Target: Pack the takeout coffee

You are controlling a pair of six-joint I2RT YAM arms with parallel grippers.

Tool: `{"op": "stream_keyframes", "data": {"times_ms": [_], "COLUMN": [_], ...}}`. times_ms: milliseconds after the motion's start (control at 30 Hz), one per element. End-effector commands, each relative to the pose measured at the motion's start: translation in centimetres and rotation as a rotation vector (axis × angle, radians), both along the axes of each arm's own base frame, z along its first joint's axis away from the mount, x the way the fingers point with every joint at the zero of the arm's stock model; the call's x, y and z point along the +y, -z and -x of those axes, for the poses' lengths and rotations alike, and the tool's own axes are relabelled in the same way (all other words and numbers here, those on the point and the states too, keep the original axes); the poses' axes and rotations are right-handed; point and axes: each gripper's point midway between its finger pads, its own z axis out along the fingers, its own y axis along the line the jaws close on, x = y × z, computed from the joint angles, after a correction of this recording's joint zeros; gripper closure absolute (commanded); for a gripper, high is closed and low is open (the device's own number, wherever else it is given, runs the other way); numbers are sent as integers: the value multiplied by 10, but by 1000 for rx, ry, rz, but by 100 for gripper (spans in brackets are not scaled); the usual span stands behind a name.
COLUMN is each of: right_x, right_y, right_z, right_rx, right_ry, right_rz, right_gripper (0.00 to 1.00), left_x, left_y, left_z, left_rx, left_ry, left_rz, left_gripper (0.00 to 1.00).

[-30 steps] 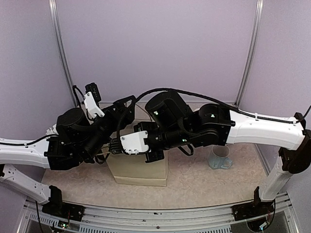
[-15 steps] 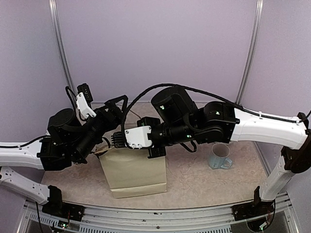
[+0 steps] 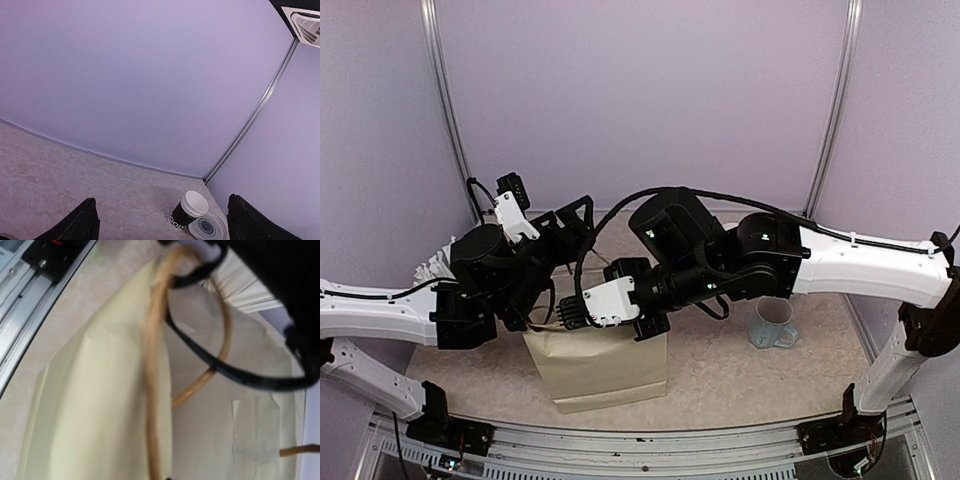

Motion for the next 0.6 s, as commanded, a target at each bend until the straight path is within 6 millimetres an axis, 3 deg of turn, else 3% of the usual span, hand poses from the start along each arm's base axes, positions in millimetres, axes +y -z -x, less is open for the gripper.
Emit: {"op": "stream_keyframes", "data": {"times_ms": [0,167,333,467,567], "right_x": [-12,-14,-14,-12,-12], "right_y": [-3,0,-1,3,6], "right_z": [6,8,14,11,10], "right_rx": [-14,-10,19,10,6], "right_ry": [-11,-21,-46,-30,-23], "right_rz": [17,25,24,32,37], "right_gripper": [100,100,100,100,100], "left_x": [2,15,26,20,15], "left_y": [-26,-48,-52,-48,-60], "left_z": [-3,-2,-3,-4,-1], "left_rx": [-63,-103,-121,-155,-198], "left_ry": [-25,-68,-127,-103,-84], "left_rz": [20,-15,-18,20,27], "left_gripper": [14,14,13,13,14]}}
